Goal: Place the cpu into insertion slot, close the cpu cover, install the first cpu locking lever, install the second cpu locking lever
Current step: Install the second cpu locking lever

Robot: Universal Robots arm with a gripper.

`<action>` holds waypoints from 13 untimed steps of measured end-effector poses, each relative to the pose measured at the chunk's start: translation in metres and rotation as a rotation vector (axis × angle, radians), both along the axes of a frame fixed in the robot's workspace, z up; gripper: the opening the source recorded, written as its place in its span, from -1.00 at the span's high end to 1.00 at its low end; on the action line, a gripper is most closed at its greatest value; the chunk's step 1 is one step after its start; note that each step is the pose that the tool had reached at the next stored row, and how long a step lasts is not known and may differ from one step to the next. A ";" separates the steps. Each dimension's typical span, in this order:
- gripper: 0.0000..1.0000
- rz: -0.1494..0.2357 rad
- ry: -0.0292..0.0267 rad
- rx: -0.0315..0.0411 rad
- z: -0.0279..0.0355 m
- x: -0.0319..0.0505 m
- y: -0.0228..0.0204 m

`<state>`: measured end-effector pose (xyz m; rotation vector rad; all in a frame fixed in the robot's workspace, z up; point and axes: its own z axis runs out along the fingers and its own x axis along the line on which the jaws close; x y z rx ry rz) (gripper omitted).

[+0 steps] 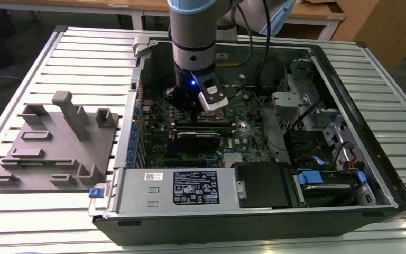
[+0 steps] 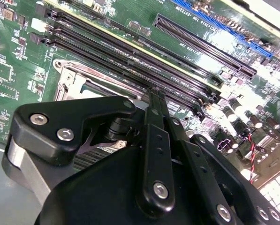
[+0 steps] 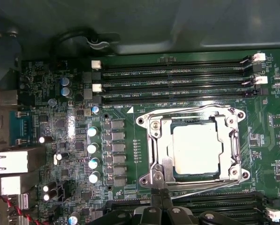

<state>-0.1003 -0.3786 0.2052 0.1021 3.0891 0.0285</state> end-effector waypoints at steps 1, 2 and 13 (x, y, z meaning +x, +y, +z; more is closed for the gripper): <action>0.80 0.000 -0.0001 0.0008 -0.0001 -0.0001 0.0000; 0.80 0.000 0.0000 0.0016 -0.0002 -0.0003 0.0000; 0.80 0.000 0.0000 0.0136 -0.0017 -0.0021 0.0000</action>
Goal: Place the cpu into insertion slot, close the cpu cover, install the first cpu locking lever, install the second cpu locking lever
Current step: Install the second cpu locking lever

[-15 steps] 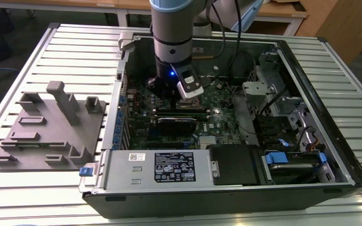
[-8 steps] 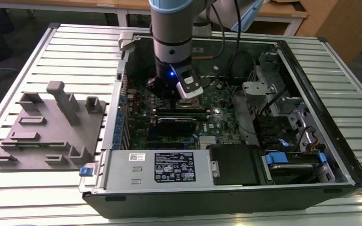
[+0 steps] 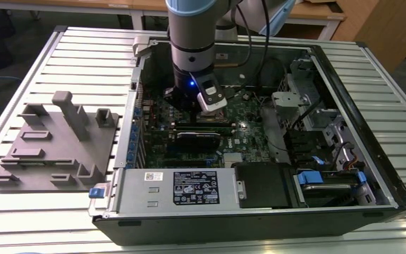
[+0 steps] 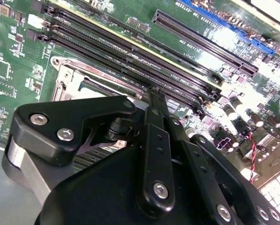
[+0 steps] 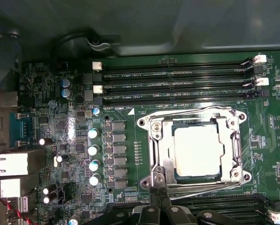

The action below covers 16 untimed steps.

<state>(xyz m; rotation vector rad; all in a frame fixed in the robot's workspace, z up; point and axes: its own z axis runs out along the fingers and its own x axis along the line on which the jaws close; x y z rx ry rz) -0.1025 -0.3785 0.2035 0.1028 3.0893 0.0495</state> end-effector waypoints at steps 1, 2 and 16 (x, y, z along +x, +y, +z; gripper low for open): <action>0.80 0.000 0.0000 0.0014 -0.0001 -0.0001 0.0000; 0.80 0.000 0.0000 0.0026 -0.0002 -0.0002 0.0000; 0.80 0.000 0.0000 0.0246 -0.0012 -0.0007 -0.0019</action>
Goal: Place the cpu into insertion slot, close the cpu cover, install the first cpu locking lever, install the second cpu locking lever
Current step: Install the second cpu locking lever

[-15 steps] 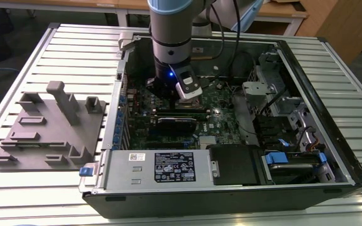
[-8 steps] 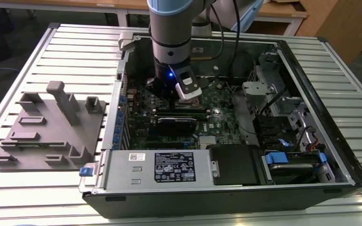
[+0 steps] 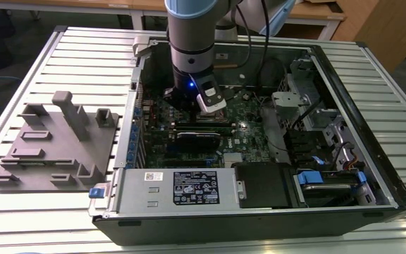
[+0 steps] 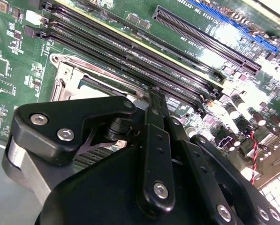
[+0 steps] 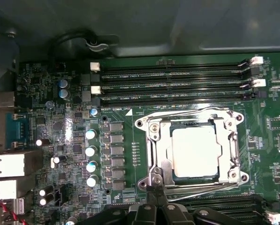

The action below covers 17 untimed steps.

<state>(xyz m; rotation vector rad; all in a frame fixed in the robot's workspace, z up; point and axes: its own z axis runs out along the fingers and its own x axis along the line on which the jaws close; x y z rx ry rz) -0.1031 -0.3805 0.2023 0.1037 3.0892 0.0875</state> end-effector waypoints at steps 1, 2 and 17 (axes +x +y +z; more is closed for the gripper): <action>0.80 0.000 0.0000 0.0070 0.0000 0.0000 -0.0008; 0.80 0.000 0.0001 0.0128 0.0000 0.0000 -0.0015; 0.80 0.000 0.0000 0.0707 -0.0001 0.0000 -0.0101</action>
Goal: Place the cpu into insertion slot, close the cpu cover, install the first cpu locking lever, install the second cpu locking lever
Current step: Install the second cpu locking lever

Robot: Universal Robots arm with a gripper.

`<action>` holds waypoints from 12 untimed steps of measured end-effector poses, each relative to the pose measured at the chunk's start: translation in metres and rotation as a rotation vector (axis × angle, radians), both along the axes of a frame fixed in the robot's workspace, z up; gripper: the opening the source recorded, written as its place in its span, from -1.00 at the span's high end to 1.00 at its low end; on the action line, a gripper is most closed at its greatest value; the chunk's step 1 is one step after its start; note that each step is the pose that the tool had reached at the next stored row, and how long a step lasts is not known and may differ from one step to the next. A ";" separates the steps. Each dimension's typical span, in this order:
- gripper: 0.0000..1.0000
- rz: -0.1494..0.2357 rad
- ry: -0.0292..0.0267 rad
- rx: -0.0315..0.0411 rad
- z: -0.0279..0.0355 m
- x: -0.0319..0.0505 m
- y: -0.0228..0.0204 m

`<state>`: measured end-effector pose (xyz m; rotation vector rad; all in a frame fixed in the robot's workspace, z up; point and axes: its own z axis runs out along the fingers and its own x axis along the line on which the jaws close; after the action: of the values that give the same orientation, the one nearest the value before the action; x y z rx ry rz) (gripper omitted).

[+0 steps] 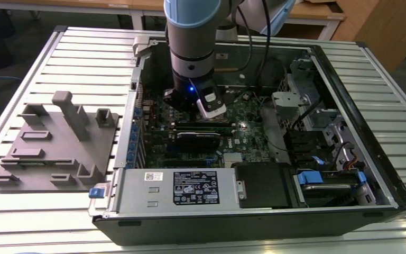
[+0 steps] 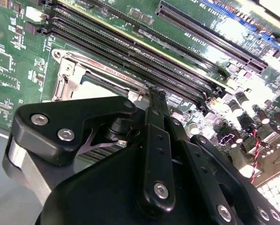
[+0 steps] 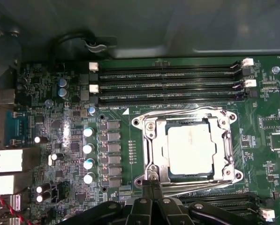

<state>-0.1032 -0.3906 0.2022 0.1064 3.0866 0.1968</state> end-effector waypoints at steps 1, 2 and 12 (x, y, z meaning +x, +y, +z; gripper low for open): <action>0.80 0.000 0.0000 0.0036 0.0000 0.0000 -0.0004; 0.80 0.000 -0.0001 0.0065 -0.0001 0.0000 -0.0008; 0.80 0.000 0.0000 0.0181 -0.0004 0.0000 -0.0061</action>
<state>-0.1032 -0.3967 0.2018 0.1072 3.0853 0.2247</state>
